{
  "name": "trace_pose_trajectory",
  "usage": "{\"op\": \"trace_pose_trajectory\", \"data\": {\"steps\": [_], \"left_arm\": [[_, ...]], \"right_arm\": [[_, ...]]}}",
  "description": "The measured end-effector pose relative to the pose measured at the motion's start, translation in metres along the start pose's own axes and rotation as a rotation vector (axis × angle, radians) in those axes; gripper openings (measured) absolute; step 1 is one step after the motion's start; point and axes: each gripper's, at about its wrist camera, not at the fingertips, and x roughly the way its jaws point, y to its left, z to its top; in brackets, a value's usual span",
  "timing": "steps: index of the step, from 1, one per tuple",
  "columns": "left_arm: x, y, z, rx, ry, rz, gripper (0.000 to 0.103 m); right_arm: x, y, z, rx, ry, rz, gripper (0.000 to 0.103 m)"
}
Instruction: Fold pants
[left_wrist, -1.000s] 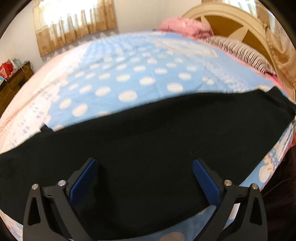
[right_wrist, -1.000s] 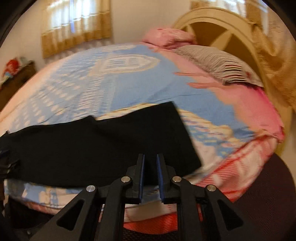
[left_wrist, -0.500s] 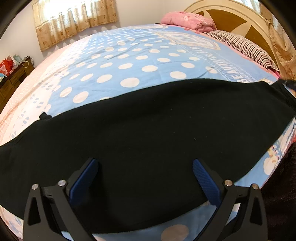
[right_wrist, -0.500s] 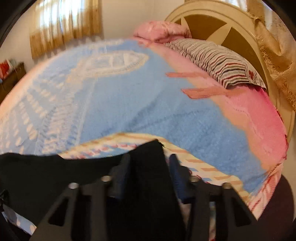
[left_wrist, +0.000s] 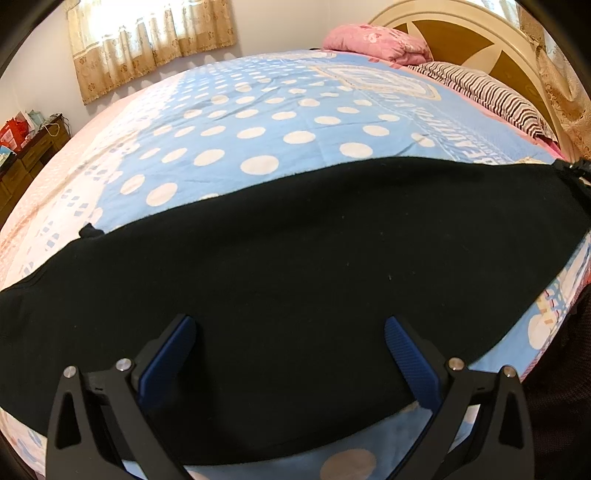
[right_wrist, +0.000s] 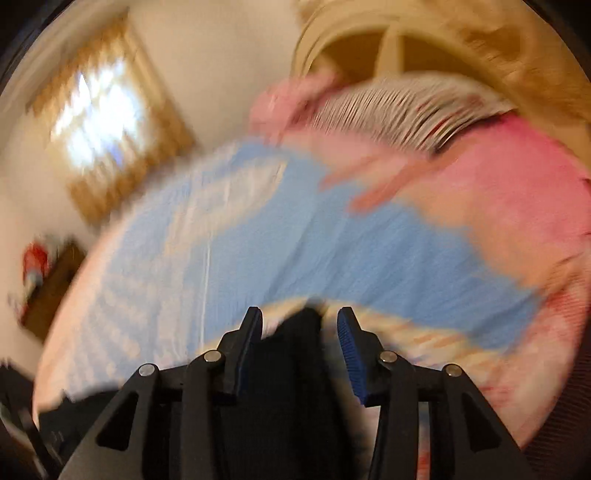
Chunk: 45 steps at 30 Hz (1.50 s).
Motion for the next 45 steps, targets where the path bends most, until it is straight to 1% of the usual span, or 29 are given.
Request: {"op": "trace_pose_trajectory", "data": {"steps": [2,3,4,5,6,9,10,12,13,15,16,17,18,19,21,22,26,29,30,31,32,33,34,35,36,38,40,42,45], "left_arm": [[-0.002,0.002,0.0,-0.009,-0.005,-0.005,0.103],[-0.005,0.004,0.0,-0.02,-0.017,0.002,0.103],[-0.006,0.006,0.0,-0.024,-0.026,0.007,0.103],[-0.009,0.007,0.001,-0.028,-0.046,0.009,0.103],[-0.012,0.008,0.001,-0.032,-0.06,0.009,0.103],[-0.018,0.008,0.005,-0.042,-0.104,-0.005,0.103],[-0.019,0.008,0.005,-0.041,-0.107,-0.01,0.103],[-0.015,0.005,0.005,-0.027,-0.092,-0.002,0.103],[-0.012,0.004,0.003,-0.019,-0.076,0.013,0.103],[-0.006,0.002,0.001,-0.002,-0.041,0.038,0.103],[-0.002,0.002,-0.001,0.009,-0.019,0.051,0.103],[-0.001,0.004,-0.003,0.01,-0.014,0.045,0.103],[-0.005,0.008,-0.005,-0.006,-0.025,0.035,0.103],[-0.009,0.011,-0.006,-0.018,-0.032,0.037,0.103],[-0.019,0.018,-0.006,-0.04,-0.075,0.034,0.103],[-0.024,0.02,-0.005,-0.05,-0.097,0.034,0.103],[-0.046,0.035,0.004,-0.093,-0.204,0.05,0.103],[-0.049,0.049,0.006,-0.13,-0.23,0.078,0.103],[-0.049,0.056,0.006,-0.146,-0.227,0.09,0.103],[-0.047,0.06,0.006,-0.158,-0.224,0.1,0.103],[-0.046,0.069,0.005,-0.18,-0.218,0.118,0.103],[-0.045,0.074,0.004,-0.195,-0.214,0.127,0.103],[-0.043,0.079,0.003,-0.209,-0.21,0.134,0.103],[-0.042,0.083,0.001,-0.226,-0.205,0.139,0.103],[-0.042,0.09,-0.002,-0.244,-0.197,0.144,0.103],[-0.042,0.1,-0.01,-0.273,-0.185,0.149,0.103],[-0.037,0.108,-0.014,-0.31,-0.169,0.149,0.103],[-0.037,0.115,-0.018,-0.336,-0.157,0.136,0.103],[-0.04,0.121,-0.022,-0.355,-0.158,0.125,0.103]], "right_arm": [[-0.033,0.001,-0.001,-0.01,-0.093,-0.082,0.044],[-0.041,0.008,-0.005,-0.058,-0.086,-0.112,0.042],[-0.046,0.019,-0.012,-0.124,-0.074,-0.137,0.022],[-0.05,0.032,-0.023,-0.19,-0.062,-0.15,0.012],[-0.051,0.041,-0.034,-0.227,-0.045,-0.141,0.009],[-0.041,0.048,-0.059,-0.231,0.035,-0.097,0.009],[-0.032,0.046,-0.063,-0.228,0.069,-0.103,0.009],[-0.01,0.038,-0.073,-0.212,0.173,-0.115,0.009],[-0.013,0.035,-0.071,-0.192,0.142,-0.089,0.01],[-0.023,0.03,-0.062,-0.128,0.13,-0.062,0.01],[-0.037,0.025,-0.057,-0.076,0.067,-0.03,0.01],[-0.047,0.022,-0.054,-0.05,0.015,-0.017,0.011],[-0.057,0.019,-0.051,-0.03,-0.028,-0.012,0.022],[-0.063,0.016,-0.048,-0.018,-0.052,-0.016,0.049],[-0.068,0.014,-0.047,-0.006,-0.082,-0.026,0.075],[-0.066,0.014,-0.047,-0.011,-0.083,-0.03,0.075],[-0.039,0.02,-0.056,-0.05,-0.012,-0.057,0.075],[-0.017,0.024,-0.067,-0.122,0.054,-0.113,0.073],[-0.013,0.028,-0.071,-0.156,0.058,-0.136,0.073],[-0.012,0.034,-0.074,-0.207,0.051,-0.162,0.07],[-0.009,0.04,-0.077,-0.252,0.068,-0.187,0.066],[-0.007,0.044,-0.079,-0.282,0.077,-0.208,0.053],[-0.006,0.048,-0.081,-0.306,0.084,-0.222,0.048],[-0.005,0.05,-0.082,-0.333,0.09,-0.242,0.045],[-0.005,0.052,-0.083,-0.351,0.091,-0.251,0.038],[-0.005,0.048,-0.08,-0.335,0.1,-0.233,0.03],[-0.005,0.047,-0.074,-0.316,0.122,-0.215,0.014],[-0.013,0.053,-0.069,-0.304,0.113,-0.206,0.011],[-0.035,0.083,-0.062,-0.303,0.063,-0.092,0.01]]}}
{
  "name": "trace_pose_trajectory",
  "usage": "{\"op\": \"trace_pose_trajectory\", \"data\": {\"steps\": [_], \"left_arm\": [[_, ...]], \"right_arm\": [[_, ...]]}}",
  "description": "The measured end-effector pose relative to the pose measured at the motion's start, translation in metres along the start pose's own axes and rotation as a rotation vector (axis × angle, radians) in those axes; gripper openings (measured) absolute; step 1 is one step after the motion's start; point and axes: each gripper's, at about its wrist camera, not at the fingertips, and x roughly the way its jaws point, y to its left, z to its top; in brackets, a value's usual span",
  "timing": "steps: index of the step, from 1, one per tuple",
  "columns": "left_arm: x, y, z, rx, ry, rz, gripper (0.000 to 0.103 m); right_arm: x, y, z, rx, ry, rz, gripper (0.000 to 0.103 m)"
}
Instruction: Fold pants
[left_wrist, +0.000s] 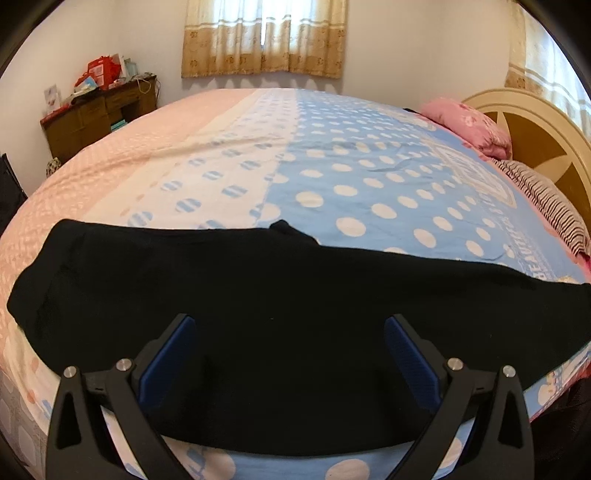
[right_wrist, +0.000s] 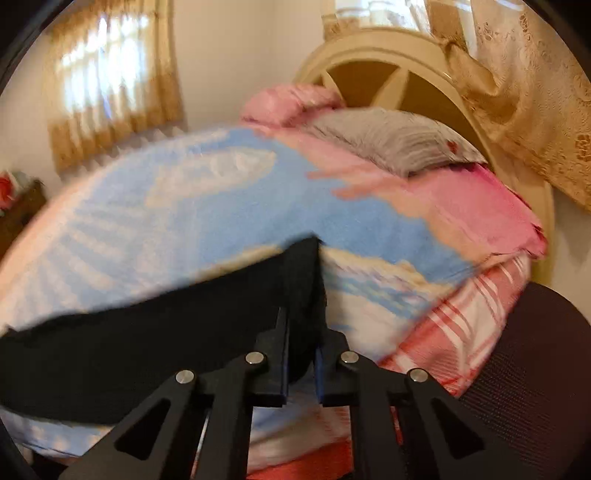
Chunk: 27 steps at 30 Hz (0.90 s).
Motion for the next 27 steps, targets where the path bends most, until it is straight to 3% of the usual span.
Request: {"op": "trace_pose_trajectory", "data": {"steps": [6,11,14,20,26,27], "left_arm": [[-0.008,0.017,0.003,-0.005,-0.039,0.044,0.103],[-0.007,0.034,0.005,-0.062,-0.033,0.049,0.103],[-0.006,0.04,0.002,-0.079,-0.02,0.043,0.103],[-0.004,0.048,-0.002,-0.066,-0.011,0.066,0.103],[0.001,0.057,-0.006,-0.061,0.005,0.081,0.103],[0.003,0.057,-0.007,-0.061,0.011,0.082,0.103]], "right_arm": [[-0.038,0.121,0.004,-0.231,-0.061,0.27,0.01],[-0.037,0.228,-0.039,-0.405,-0.053,0.475,0.01],[-0.029,0.284,-0.08,-0.52,-0.044,0.542,0.01],[-0.017,0.348,-0.153,-0.745,-0.103,0.518,0.01],[-0.002,0.358,-0.167,-0.768,-0.077,0.487,0.018],[-0.003,0.361,-0.168,-0.78,-0.077,0.491,0.026]]}}
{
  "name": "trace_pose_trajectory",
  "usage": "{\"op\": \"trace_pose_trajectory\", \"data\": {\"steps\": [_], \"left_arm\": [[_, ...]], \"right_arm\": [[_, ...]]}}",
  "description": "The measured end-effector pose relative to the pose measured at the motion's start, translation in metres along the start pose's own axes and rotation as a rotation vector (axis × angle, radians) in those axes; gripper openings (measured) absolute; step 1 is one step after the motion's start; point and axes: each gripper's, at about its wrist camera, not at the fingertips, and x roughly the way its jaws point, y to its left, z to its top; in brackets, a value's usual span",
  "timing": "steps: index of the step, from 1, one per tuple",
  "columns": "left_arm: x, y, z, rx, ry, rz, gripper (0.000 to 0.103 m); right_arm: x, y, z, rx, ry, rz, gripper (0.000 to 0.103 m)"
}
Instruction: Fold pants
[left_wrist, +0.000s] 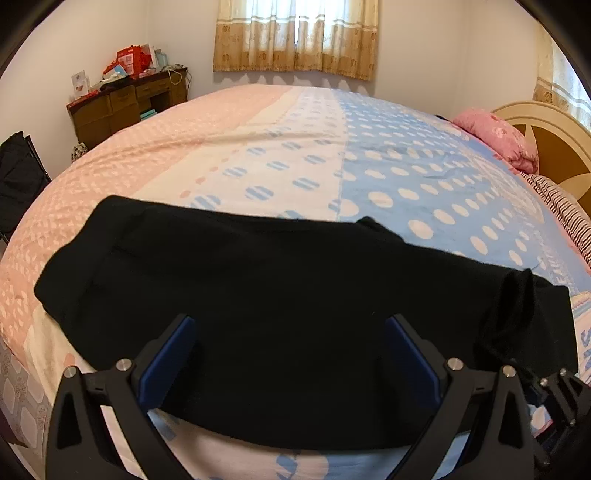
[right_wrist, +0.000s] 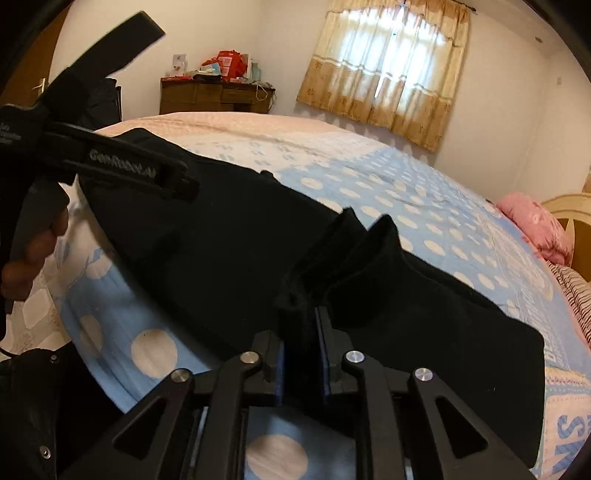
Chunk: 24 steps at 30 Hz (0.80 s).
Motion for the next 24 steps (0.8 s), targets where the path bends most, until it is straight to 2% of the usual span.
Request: {"op": "trace_pose_trajectory", "data": {"steps": [1,3,6,8,9,12,14,16,18,20,22,24], "left_arm": [[0.001,0.0,-0.001,0.0,0.004,0.001,0.103],[0.004,0.0,-0.001,-0.001,0.015,-0.001,0.103],[0.006,-0.002,-0.002,0.008,0.019,-0.001,0.103],[0.005,-0.002,-0.002,0.017,0.014,0.002,0.103],[0.004,-0.001,-0.001,0.02,0.013,0.003,0.103],[0.003,0.001,0.0,0.021,0.004,0.006,0.103],[0.005,0.001,0.0,0.01,0.006,-0.005,0.103],[0.008,-0.001,-0.001,0.006,0.017,-0.015,0.103],[0.01,-0.005,-0.002,0.014,0.03,-0.02,0.103],[0.01,-0.008,-0.003,0.025,0.03,-0.017,0.103],[0.009,-0.009,-0.004,0.031,0.028,-0.015,0.103],[0.009,-0.008,-0.004,0.032,0.032,-0.011,0.103]], "right_arm": [[0.001,0.004,0.001,-0.013,0.0,0.021,0.039],[-0.006,0.007,0.003,-0.015,-0.017,0.081,0.048],[-0.025,-0.013,0.015,0.071,-0.093,0.205,0.048],[-0.041,-0.051,0.02,0.242,-0.179,0.252,0.048],[-0.041,-0.069,0.021,0.314,-0.182,0.246,0.047],[-0.008,-0.105,0.021,0.401,-0.061,0.137,0.004],[0.02,-0.112,0.017,0.414,0.011,0.096,0.004],[0.045,-0.103,0.016,0.408,0.071,0.144,0.004],[0.053,-0.083,0.022,0.374,0.035,0.157,0.004],[0.056,-0.064,0.03,0.31,0.012,0.103,0.003],[0.058,-0.057,0.031,0.281,-0.006,0.076,0.003],[0.058,-0.062,0.031,0.287,-0.018,0.099,0.003]]}}
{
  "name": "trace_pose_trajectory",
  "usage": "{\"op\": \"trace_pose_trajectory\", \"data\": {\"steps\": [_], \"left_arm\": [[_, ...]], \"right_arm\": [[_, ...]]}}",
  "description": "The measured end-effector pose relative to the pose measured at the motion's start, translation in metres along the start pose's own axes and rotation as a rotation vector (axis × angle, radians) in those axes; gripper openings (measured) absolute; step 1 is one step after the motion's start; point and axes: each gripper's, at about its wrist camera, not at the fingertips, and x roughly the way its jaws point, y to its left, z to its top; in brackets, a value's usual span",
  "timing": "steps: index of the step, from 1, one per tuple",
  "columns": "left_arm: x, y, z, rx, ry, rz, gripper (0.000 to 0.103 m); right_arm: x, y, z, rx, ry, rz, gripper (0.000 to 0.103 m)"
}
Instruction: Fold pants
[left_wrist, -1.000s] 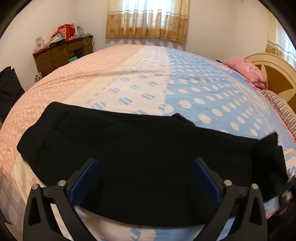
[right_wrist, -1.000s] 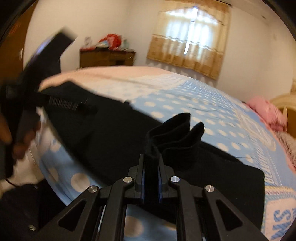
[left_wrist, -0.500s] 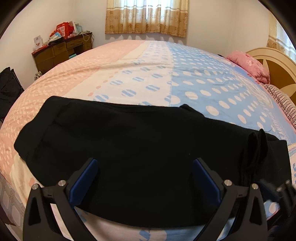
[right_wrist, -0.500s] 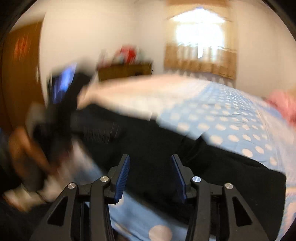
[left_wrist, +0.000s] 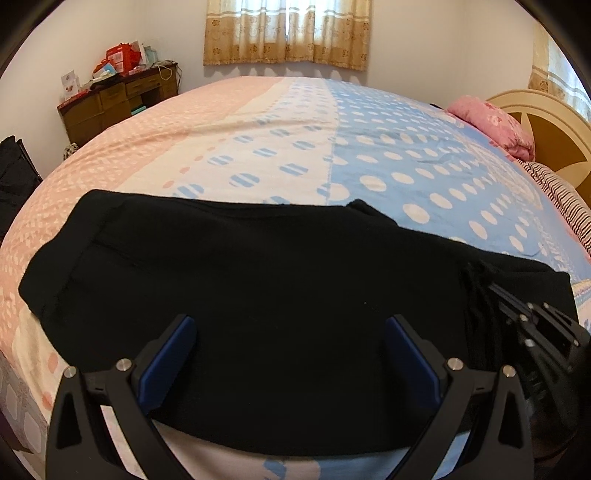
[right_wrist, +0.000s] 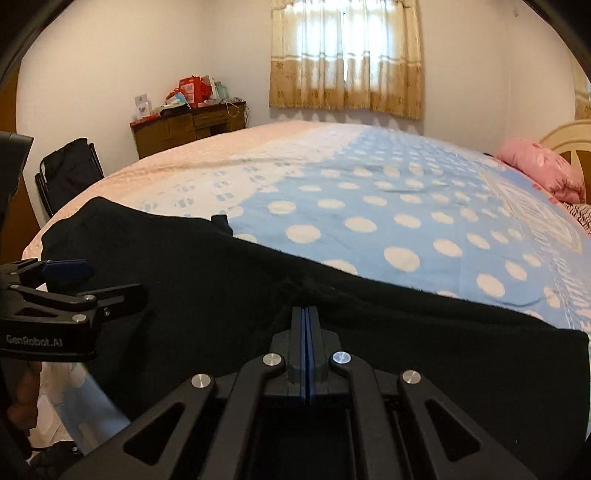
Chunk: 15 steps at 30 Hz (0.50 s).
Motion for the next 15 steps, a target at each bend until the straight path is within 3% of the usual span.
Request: {"op": "trace_pose_trajectory", "data": {"steps": [3,5,7,9,12,15], "left_arm": [[0.0,-0.001,-0.001,0.003,0.0,-0.002,0.103],[0.0,-0.004,0.0,0.006,0.001,-0.008,0.103],[-0.001,-0.009,0.001,0.014,-0.003,-0.02,0.103],[-0.003,-0.019,0.003,0.034,-0.009,-0.044,0.103],[-0.008,-0.041,0.008,0.079,-0.035,-0.085,0.103],[-0.007,-0.067,0.011,0.118,-0.042,-0.137,0.103]], "right_arm": [[-0.035,-0.015,0.008,0.111,-0.037,0.164,0.003],[-0.067,-0.034,0.013,0.192,-0.113,0.204,0.003],[-0.094,-0.059,0.014,0.224,-0.166,0.124,0.003],[-0.114,-0.094,0.01,0.264,-0.172,-0.048,0.003],[-0.118,-0.148,-0.005,0.348,-0.088,-0.194,0.003],[-0.099,-0.174,-0.026,0.381,0.014,-0.238,0.003]]}}
